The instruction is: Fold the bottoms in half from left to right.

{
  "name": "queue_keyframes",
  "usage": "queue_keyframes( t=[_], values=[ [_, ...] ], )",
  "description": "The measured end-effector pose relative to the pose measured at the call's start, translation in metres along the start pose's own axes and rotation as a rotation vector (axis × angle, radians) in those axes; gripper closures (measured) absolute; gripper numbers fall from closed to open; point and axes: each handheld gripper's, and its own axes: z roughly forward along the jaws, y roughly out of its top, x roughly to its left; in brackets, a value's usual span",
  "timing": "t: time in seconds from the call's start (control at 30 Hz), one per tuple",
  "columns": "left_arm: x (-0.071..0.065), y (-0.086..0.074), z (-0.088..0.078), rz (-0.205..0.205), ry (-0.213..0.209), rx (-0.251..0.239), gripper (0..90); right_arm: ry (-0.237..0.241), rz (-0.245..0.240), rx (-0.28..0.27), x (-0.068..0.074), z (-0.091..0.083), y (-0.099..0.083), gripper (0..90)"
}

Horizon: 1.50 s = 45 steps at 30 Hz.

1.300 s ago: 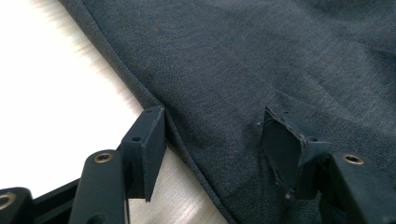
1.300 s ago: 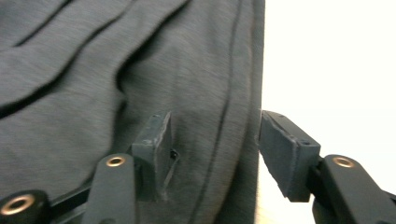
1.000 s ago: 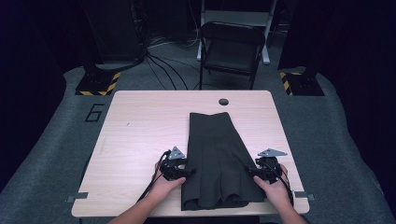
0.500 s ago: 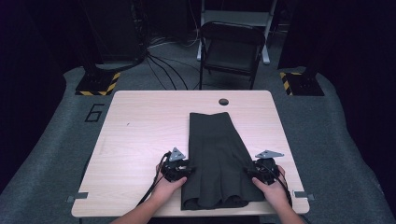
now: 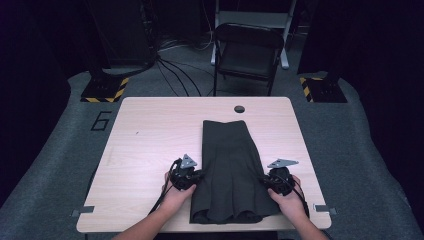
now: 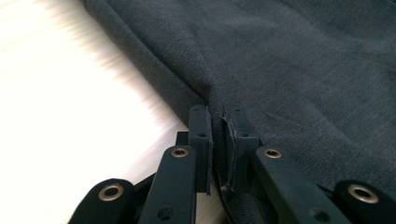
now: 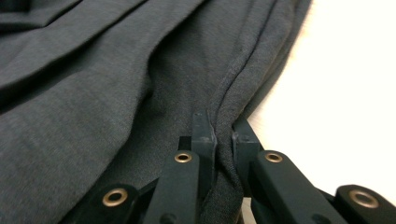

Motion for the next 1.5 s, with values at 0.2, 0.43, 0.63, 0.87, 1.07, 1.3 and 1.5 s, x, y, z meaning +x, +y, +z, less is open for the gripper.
queue_keyframes(
  t=[0.2,0.43,0.63,0.87,1.07,1.3,1.5],
  values=[
    [0.022,-0.001,-0.027,0.003,0.036,0.013,83.0,0.076,-0.046,0.003,0.023,0.003,0.013,83.4],
    [0.040,-0.014,-0.054,-0.009,0.061,0.025,82.9,0.130,-0.090,0.016,0.056,0.015,0.021,83.2],
    [0.047,-0.028,-0.061,-0.030,0.054,0.048,82.8,0.119,-0.133,0.049,0.064,0.024,0.019,83.2],
    [0.047,-0.036,-0.058,-0.046,0.054,0.057,82.7,0.153,-0.083,0.052,0.062,0.025,0.011,83.3],
    [0.045,-0.040,-0.060,-0.034,0.059,0.066,82.6,0.150,-0.106,0.049,0.064,0.024,0.009,83.2],
    [0.046,-0.042,-0.059,-0.037,0.048,0.067,82.2,0.153,-0.102,0.047,0.065,0.023,0.007,82.3],
    [0.046,-0.044,-0.058,-0.052,0.052,0.044,79.2,0.144,-0.102,0.047,0.066,0.023,0.008,81.8]
  ],
)
